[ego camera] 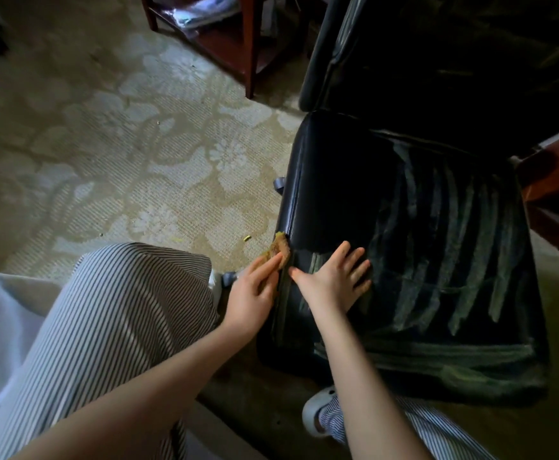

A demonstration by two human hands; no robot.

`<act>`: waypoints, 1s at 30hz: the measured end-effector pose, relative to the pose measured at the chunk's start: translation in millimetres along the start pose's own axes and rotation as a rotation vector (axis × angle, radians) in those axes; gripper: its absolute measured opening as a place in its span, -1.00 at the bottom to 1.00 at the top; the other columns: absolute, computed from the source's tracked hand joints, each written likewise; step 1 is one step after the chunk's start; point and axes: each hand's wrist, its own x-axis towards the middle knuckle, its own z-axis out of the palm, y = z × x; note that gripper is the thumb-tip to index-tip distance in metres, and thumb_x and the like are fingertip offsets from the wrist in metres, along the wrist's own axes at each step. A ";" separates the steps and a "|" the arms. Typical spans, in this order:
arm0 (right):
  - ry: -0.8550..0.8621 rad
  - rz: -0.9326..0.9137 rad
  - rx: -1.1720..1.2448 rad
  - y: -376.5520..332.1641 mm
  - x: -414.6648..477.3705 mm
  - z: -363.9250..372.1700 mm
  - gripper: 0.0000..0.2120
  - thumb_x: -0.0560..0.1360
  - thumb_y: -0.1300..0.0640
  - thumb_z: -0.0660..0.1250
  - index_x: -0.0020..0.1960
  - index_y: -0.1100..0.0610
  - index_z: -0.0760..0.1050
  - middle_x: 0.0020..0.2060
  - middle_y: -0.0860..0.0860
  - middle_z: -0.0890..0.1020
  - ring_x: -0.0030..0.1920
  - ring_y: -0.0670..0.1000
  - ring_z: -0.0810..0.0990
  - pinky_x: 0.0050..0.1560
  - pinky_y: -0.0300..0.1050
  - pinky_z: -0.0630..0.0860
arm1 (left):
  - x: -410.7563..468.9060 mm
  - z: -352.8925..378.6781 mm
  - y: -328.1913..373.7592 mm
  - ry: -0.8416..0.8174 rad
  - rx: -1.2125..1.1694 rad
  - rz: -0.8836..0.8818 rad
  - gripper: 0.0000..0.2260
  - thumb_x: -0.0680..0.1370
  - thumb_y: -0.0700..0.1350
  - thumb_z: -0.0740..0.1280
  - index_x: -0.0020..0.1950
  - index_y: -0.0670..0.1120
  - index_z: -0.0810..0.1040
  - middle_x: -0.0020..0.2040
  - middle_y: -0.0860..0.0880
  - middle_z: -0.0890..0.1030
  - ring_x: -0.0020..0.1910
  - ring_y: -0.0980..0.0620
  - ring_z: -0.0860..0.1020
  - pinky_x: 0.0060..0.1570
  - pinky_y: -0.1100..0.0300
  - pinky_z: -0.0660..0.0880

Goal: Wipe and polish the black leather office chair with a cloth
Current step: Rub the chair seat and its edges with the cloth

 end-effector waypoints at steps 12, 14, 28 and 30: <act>0.058 -0.256 -0.158 28.9 -1.9 -6.0 0.04 0.35 -0.38 0.29 0.54 0.07 -0.21 0.53 0.08 -0.16 0.52 0.10 -0.15 0.46 0.08 -0.11 | 131.6 -26.7 46.4 -0.068 0.381 0.272 -0.69 0.58 -0.17 0.24 0.33 -0.07 0.48 0.33 -0.11 0.46 0.30 -0.10 0.42 0.24 0.11 0.36; 0.066 -0.236 -0.140 26.5 -0.3 -2.2 0.05 0.33 -0.40 0.28 0.54 0.05 -0.20 0.53 0.04 -0.13 0.52 0.06 -0.15 0.45 0.06 -0.08 | 138.8 -21.7 46.2 -0.159 0.435 0.356 -0.71 0.58 -0.20 0.25 0.29 -0.13 0.52 0.25 -0.14 0.53 0.21 -0.15 0.49 0.15 0.01 0.45; 0.112 -0.137 -0.108 6.9 9.4 3.4 0.02 0.33 -0.37 0.32 0.54 0.02 -0.15 0.54 0.02 -0.08 0.52 0.05 -0.13 0.46 0.08 -0.05 | 85.9 -55.1 21.5 -0.214 0.559 0.331 -0.69 0.57 -0.09 0.17 0.27 -0.09 0.54 0.25 -0.10 0.54 0.20 -0.16 0.51 0.15 0.01 0.48; 0.099 -0.131 -0.108 7.0 7.5 3.4 0.02 0.33 -0.38 0.31 0.54 0.01 -0.15 0.54 0.01 -0.09 0.52 0.05 -0.13 0.46 0.08 -0.05 | 69.6 -61.6 19.6 -0.223 0.570 0.330 -0.69 0.56 -0.10 0.19 0.25 -0.11 0.55 0.23 -0.11 0.55 0.18 -0.16 0.53 0.14 0.04 0.47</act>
